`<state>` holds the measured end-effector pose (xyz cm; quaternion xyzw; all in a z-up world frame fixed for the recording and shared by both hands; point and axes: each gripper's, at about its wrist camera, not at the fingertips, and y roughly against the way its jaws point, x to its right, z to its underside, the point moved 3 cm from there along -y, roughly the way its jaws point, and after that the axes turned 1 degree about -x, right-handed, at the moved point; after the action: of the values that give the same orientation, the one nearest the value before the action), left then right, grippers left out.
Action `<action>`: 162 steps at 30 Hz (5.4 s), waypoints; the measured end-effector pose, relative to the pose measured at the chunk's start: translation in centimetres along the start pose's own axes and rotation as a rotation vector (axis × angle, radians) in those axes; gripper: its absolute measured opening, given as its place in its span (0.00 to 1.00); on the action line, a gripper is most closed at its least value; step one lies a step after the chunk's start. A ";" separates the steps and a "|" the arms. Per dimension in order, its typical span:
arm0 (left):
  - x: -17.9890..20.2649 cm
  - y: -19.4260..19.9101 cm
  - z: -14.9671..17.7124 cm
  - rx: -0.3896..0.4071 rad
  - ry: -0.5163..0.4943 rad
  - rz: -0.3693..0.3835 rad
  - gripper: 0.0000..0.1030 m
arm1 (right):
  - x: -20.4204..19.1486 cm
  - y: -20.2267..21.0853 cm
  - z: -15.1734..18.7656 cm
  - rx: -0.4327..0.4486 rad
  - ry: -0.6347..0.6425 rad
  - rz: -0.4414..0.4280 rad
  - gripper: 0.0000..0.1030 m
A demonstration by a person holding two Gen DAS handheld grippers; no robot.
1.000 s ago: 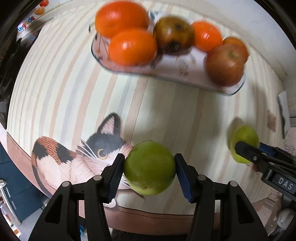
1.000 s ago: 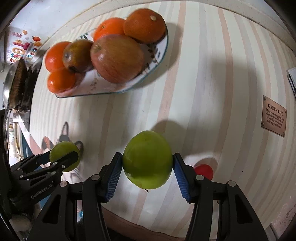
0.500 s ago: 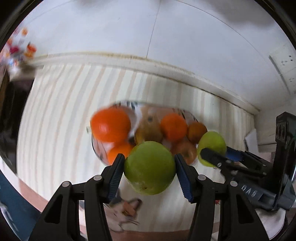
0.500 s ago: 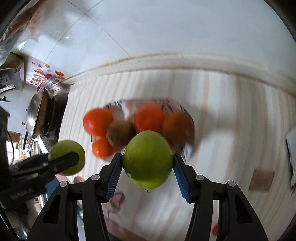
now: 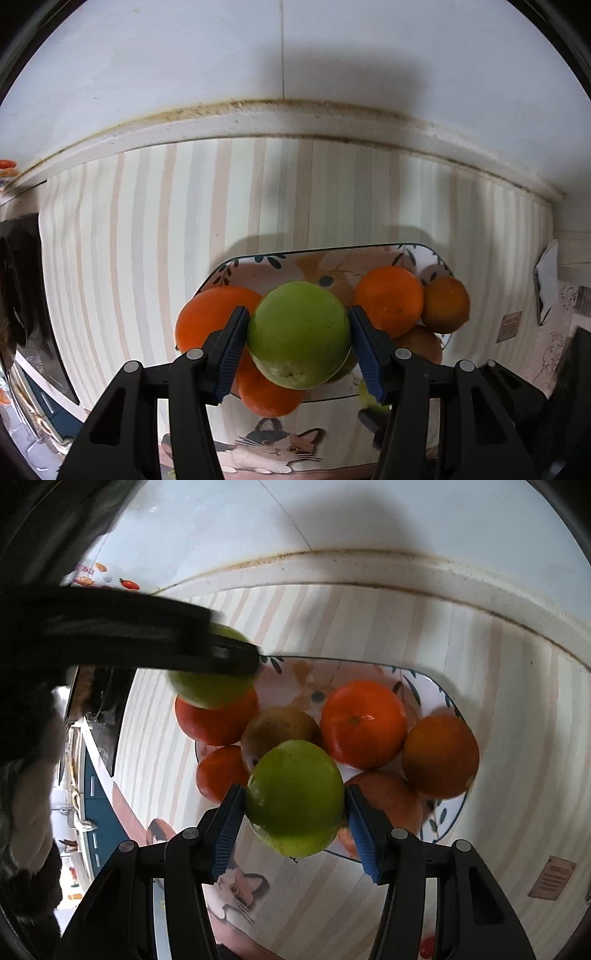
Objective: Organize fruits
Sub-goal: 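Carry both green apples onto the plate and open both tools, then withdraw both tools from the plate, then grasp a red cherry tomato with the left tool while the right tool grasps the other, then carry both cherry tomatoes onto the plate and open both tools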
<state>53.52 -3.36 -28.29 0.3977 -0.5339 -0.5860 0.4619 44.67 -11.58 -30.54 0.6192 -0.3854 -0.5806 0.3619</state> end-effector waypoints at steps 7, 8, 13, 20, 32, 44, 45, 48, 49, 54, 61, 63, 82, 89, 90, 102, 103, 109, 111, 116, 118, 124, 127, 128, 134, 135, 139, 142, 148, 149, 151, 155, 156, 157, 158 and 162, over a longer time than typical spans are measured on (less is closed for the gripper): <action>0.0 -2.2 -0.3 -0.043 0.008 -0.005 0.53 | 0.1 0.7 0.4 0.021 -0.012 0.031 0.59; 0.0 -2.2 -0.3 -0.038 0.013 0.005 0.56 | 0.1 0.8 0.5 0.025 -0.007 0.037 0.59; -0.3 -1.1 0.1 0.017 0.018 0.023 0.78 | 0.4 1.7 1.1 0.051 -0.034 0.023 0.59; -1.4 2.5 3.4 0.159 0.044 -0.009 0.81 | 0.2 4.8 1.8 0.121 -0.047 0.097 0.81; -2.9 5.9 12.5 0.338 0.158 -0.031 0.81 | -0.1 7.4 4.2 0.158 -0.023 0.244 0.90; -1.8 10.6 20.5 0.523 0.200 -0.047 0.81 | -3.1 14.1 9.2 0.296 0.031 0.278 0.90; -1.7 10.9 21.0 0.534 0.198 -0.046 0.81 | -3.5 14.7 9.8 0.307 0.041 0.281 0.90; -1.1 11.9 22.7 0.560 0.188 -0.043 0.81 | -4.5 16.0 11.0 0.329 0.059 0.281 0.90; -1.0 12.2 23.1 0.566 0.187 -0.040 0.81 | -4.9 16.6 11.6 0.340 0.067 0.284 0.90; -0.1 13.7 25.3 0.617 0.172 -0.060 0.81 | -6.2 18.9 13.6 0.395 0.082 0.280 0.90; 0.7 16.0 28.0 0.684 0.162 -0.057 0.81 | -7.7 21.7 16.1 0.462 0.087 0.272 0.90; 0.9 16.4 28.6 0.692 0.158 -0.050 0.81 | -7.8 22.2 16.5 0.471 0.089 0.278 0.90; 4.5 14.2 27.1 0.630 0.116 -0.025 0.81 | -0.3 23.5 18.1 0.451 -0.115 0.191 0.90; 11.3 7.5 22.6 0.489 -0.012 -0.039 0.81 | 11.8 21.3 18.9 0.392 -0.332 0.215 0.85; 12.4 6.2 21.9 0.458 -0.030 -0.035 0.81 | 13.6 20.5 19.1 0.370 -0.362 0.212 0.82; 22.8 -8.2 17.4 0.151 -0.260 -0.045 0.69 | 22.4 11.5 23.8 0.188 -0.524 0.090 0.49; 23.4 -8.8 17.3 0.138 -0.274 -0.041 0.69 | 22.9 10.9 24.4 0.181 -0.541 0.080 0.49; 25.0 -11.6 17.2 0.068 -0.301 -0.017 0.49 | 23.6 9.5 25.8 0.155 -0.567 0.074 0.49; 25.4 -12.1 17.3 0.060 -0.308 -0.007 0.38 | 23.5 9.1 26.0 0.146 -0.562 0.070 0.49; 25.9 -12.2 17.8 0.080 -0.324 -0.007 0.26 | 22.9 8.3 25.5 0.130 -0.553 0.065 0.49; 25.2 -12.1 18.1 0.077 -0.301 -0.002 0.26 | 22.7 8.1 25.1 0.127 -0.550 0.059 0.49; 20.3 -10.8 18.4 0.078 -0.211 -0.007 0.26 | 21.6 7.6 24.7 0.107 -0.509 0.044 0.49; 17.9 -10.5 18.9 0.073 -0.162 -0.005 0.26 | 20.5 6.6 24.4 0.089 -0.486 0.042 0.49; 17.1 -10.4 19.1 0.070 -0.144 -0.005 0.26 | 20.3 6.1 24.3 0.085 -0.480 0.042 0.49; 14.5 -10.6 19.3 0.056 -0.047 0.027 0.26 | 19.2 3.7 23.8 0.056 -0.444 0.080 0.34; 14.2 -10.6 19.4 0.057 -0.035 0.033 0.26 | 19.0 3.3 23.7 0.054 -0.425 0.103 0.31; 13.0 -9.9 19.1 0.069 -0.005 0.053 0.26 | 17.9 3.0 23.2 0.074 -0.350 0.185 0.28; 12.1 -9.1 19.2 0.086 0.018 0.069 0.26 | 17.1 2.7 22.7 0.074 -0.331 0.190 0.28; 8.8 -5.6 19.2 0.146 0.092 0.123 0.26 | 13.4 3.0 20.5 0.098 -0.268 0.142 0.27; 7.2 -5.0 20.0 0.159 0.108 0.132 0.26 | 12.6 3.1 20.0 0.104 -0.252 0.129 0.27; 5.5 -3.9 20.7 0.185 0.141 0.151 0.26 | 11.3 3.3 19.0 0.109 -0.224 0.108 0.27; 1.1 -1.3 20.4 0.234 0.214 0.172 0.26 | 7.5 3.3 16.0 0.120 -0.153 0.053 0.27; 0.2 -0.8 20.2 0.245 0.231 0.172 0.26 | 6.7 3.2 15.4 0.122 -0.139 0.044 0.27; -1.1 -0.2 19.8 0.257 0.250 0.169 0.26 | 6.0 3.4 14.1 0.127 -0.120 0.035 0.27; -2.0 0.1 19.4 0.266 0.266 0.164 0.26 | 5.4 3.5 13.5 0.131 -0.108 0.030 0.27; -4.7 0.3 16.4 0.279 0.328 0.156 0.26 | 3.8 4.1 9.8 0.157 -0.062 0.017 0.27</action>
<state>39.04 5.40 -26.22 0.5052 -0.5566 -0.3966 0.5269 34.78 -16.78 -29.10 0.6241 -0.4460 -0.5645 0.3049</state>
